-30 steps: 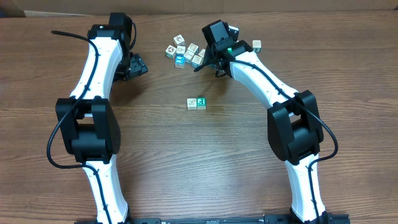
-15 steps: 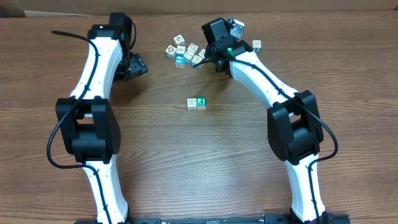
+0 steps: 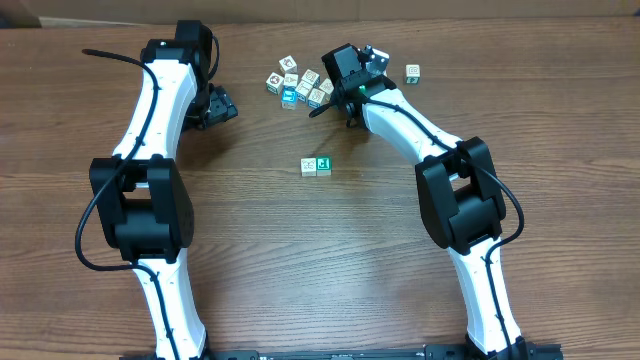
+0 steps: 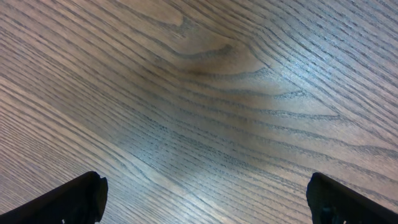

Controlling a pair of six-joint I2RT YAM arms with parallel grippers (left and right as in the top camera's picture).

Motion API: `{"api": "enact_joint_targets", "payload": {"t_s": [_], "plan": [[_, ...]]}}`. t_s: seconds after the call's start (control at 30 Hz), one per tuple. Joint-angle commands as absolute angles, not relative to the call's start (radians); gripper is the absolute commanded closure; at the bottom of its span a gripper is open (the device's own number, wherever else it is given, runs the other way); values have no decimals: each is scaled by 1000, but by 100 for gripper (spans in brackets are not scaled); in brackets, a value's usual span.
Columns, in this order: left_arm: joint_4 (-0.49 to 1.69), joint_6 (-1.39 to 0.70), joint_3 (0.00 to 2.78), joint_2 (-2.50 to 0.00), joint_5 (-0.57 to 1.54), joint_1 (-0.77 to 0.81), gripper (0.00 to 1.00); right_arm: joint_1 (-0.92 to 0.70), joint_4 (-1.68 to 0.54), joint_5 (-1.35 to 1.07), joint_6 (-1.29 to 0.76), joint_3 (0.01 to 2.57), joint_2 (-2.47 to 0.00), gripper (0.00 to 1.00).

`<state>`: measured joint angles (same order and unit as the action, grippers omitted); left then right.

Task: Form a horizontal line
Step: 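Lower the right gripper onto the cream I block in the cluster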

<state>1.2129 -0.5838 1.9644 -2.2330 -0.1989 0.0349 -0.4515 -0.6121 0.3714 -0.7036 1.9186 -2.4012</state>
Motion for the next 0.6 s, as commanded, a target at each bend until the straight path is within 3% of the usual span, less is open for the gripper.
{"api": "enact_joint_targets", "payload": {"t_s": [0.0, 0.5, 0.57], "plan": [[1214, -580, 1985, -2212, -209, 38, 0, -440, -603, 392, -711, 1943, -2400, 44], [1214, -579, 1985, -2212, -209, 38, 0, -438, -602, 387, -711, 1931, -2432, 45], [1215, -580, 1985, -2212, -209, 38, 1, -438, -604, 388, -710, 1931, -2432, 50]]}}
